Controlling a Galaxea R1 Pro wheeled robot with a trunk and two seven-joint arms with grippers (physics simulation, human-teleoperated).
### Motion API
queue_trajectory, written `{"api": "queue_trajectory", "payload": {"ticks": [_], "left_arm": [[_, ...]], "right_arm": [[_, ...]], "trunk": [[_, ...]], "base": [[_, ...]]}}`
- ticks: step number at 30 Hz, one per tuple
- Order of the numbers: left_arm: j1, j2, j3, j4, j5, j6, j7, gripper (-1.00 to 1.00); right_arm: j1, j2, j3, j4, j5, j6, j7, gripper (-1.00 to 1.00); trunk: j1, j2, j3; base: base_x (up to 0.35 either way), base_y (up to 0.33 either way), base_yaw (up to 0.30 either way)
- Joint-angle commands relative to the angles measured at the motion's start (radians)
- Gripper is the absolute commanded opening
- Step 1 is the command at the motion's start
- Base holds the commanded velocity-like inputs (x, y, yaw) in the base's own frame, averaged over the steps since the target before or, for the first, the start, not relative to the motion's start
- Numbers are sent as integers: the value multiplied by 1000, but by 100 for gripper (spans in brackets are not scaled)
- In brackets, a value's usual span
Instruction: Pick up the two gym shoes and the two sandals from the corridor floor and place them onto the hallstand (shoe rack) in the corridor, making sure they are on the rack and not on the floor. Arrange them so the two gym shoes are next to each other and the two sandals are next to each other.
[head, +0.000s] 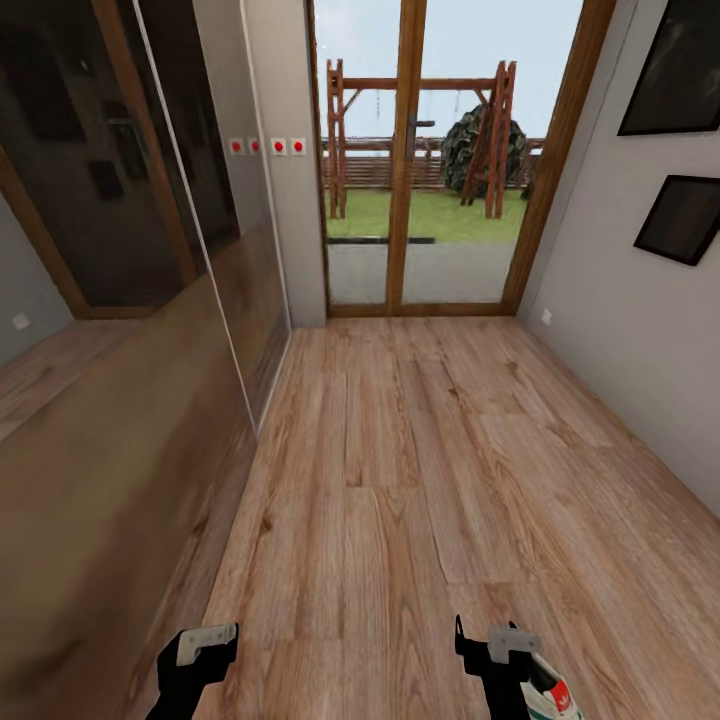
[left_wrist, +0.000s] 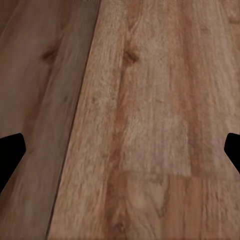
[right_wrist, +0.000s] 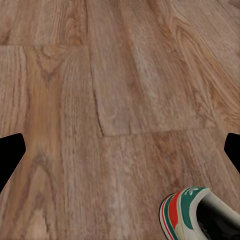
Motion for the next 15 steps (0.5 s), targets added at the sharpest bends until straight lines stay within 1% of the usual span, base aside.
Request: {"api": "queue_trajectory", "payload": {"ticks": [1,5,10,15], "left_arm": [[-1,-1,5,0,-11,-4,-1,100],[-1,-1,6,0,-11,-3,-1,100],[-1,-1,6,0,-11,-2,-1,100],[-1,-1,6,0,-11,-2,-1,100]], "right_arm": [[-1,1,-6,1,11,-2,-5,100],[-1,1,-6,1,11,-2,-5,100],[-1,1,-5,1,11,-2,-5,100],[-1,1,-6,1,11,-2,-5,100]], "trunk": [[0,0,-1],[0,0,-1],[0,0,-1],[0,0,-1]], "base": [[144,0,0],[208,0,0],[280,0,0],[176,19,0]]}}
